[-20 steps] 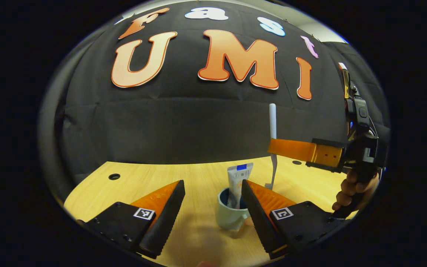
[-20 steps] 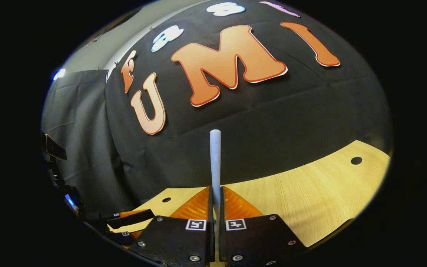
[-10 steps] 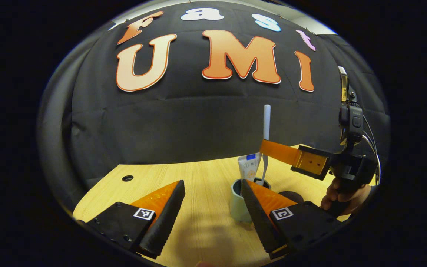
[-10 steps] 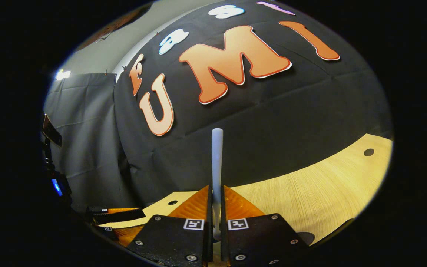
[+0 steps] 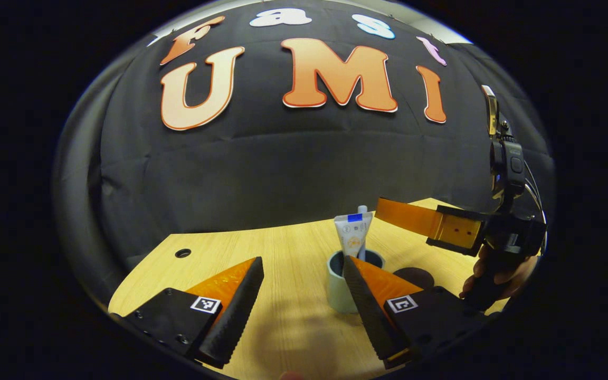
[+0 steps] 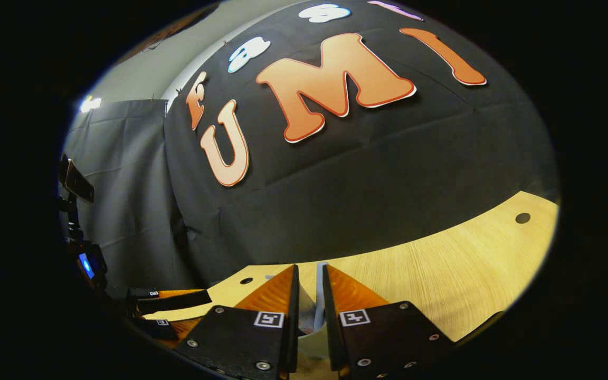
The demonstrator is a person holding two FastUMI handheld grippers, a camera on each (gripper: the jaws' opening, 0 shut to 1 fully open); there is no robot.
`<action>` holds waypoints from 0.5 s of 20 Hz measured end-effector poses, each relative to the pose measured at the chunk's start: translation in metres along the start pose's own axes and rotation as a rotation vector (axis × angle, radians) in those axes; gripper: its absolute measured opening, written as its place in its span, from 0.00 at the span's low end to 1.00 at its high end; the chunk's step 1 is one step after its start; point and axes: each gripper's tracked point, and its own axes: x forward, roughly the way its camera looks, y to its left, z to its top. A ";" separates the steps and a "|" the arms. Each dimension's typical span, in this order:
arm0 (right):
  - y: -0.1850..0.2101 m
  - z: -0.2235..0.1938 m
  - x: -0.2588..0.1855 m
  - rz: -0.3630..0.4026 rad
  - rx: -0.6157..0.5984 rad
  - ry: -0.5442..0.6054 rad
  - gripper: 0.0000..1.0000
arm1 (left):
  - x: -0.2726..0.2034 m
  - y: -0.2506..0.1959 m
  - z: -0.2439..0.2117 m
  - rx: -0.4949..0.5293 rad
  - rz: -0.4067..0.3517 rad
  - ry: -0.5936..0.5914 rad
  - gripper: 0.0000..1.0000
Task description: Put the toothbrush and toothpaste on the desktop into the cup, then pick up the cup and place it on the coaster on the desktop.
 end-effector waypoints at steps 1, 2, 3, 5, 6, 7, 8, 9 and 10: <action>-0.001 0.004 -0.004 -0.001 -0.002 0.004 0.24 | -0.001 -0.006 0.004 0.006 -0.011 -0.002 0.99; -0.005 0.010 -0.011 -0.014 -0.011 0.007 0.39 | -0.001 -0.011 0.007 0.014 -0.020 0.003 0.99; -0.010 0.016 -0.016 -0.027 -0.024 0.009 0.54 | 0.000 -0.016 0.009 0.021 -0.026 0.013 0.98; -0.022 0.030 -0.028 -0.060 -0.040 0.013 0.71 | 0.000 -0.024 0.011 0.016 -0.042 0.049 0.99; -0.029 0.038 -0.035 -0.081 -0.042 0.015 0.76 | 0.000 -0.028 0.010 0.008 -0.048 0.073 0.99; -0.037 0.044 -0.044 -0.102 -0.045 0.020 0.83 | 0.002 -0.031 0.010 0.000 -0.054 0.096 0.99; -0.045 0.050 -0.052 -0.123 -0.047 0.023 0.85 | 0.003 -0.034 0.012 -0.008 -0.059 0.120 0.99; -0.052 0.058 -0.061 -0.143 -0.055 0.023 0.89 | 0.004 -0.036 0.013 -0.016 -0.060 0.143 0.99; -0.060 0.065 -0.069 -0.162 -0.065 0.021 0.90 | 0.007 -0.039 0.013 -0.029 -0.068 0.174 0.99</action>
